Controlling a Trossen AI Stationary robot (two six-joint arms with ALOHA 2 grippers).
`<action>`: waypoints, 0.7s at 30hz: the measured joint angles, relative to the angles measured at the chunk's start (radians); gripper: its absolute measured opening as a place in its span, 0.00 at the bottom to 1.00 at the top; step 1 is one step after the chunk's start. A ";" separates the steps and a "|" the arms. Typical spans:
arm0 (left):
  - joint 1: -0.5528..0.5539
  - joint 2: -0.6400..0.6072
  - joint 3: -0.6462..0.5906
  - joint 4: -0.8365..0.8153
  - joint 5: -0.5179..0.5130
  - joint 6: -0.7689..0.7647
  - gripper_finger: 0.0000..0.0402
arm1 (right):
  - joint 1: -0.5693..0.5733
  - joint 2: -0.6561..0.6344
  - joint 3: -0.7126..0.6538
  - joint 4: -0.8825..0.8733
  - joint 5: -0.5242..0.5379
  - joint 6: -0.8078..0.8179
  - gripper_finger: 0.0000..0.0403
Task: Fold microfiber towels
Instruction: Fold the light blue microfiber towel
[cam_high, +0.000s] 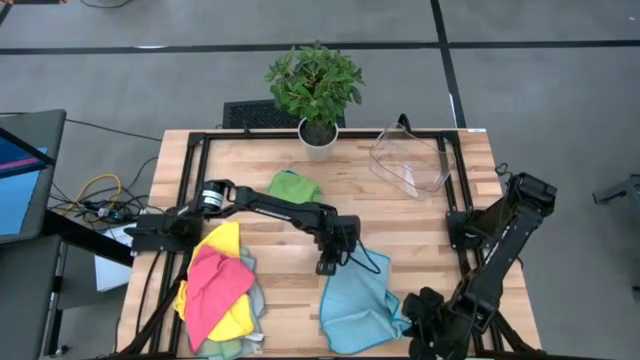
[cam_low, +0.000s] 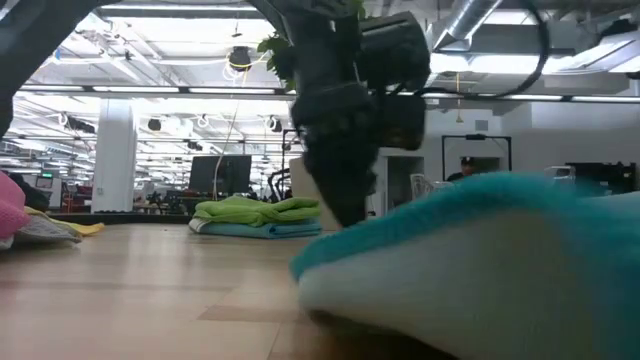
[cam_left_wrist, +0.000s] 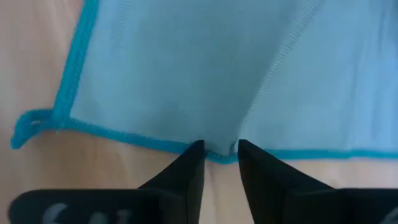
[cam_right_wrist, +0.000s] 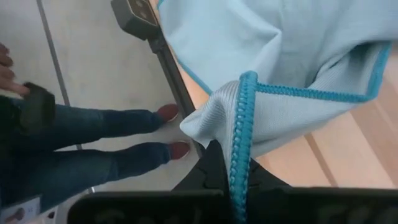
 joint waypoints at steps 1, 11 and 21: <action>-0.001 -0.001 0.001 -0.042 -0.002 -0.016 0.22 | 0.000 -0.003 0.000 -0.005 0.000 0.000 0.03; -0.116 -0.011 -0.038 -0.346 0.132 -0.325 0.02 | -0.014 -0.004 0.000 -0.083 0.011 -0.019 0.03; -0.277 -0.107 -0.064 -0.606 0.274 -0.471 0.01 | -0.046 -0.004 0.000 -0.148 0.027 -0.106 0.04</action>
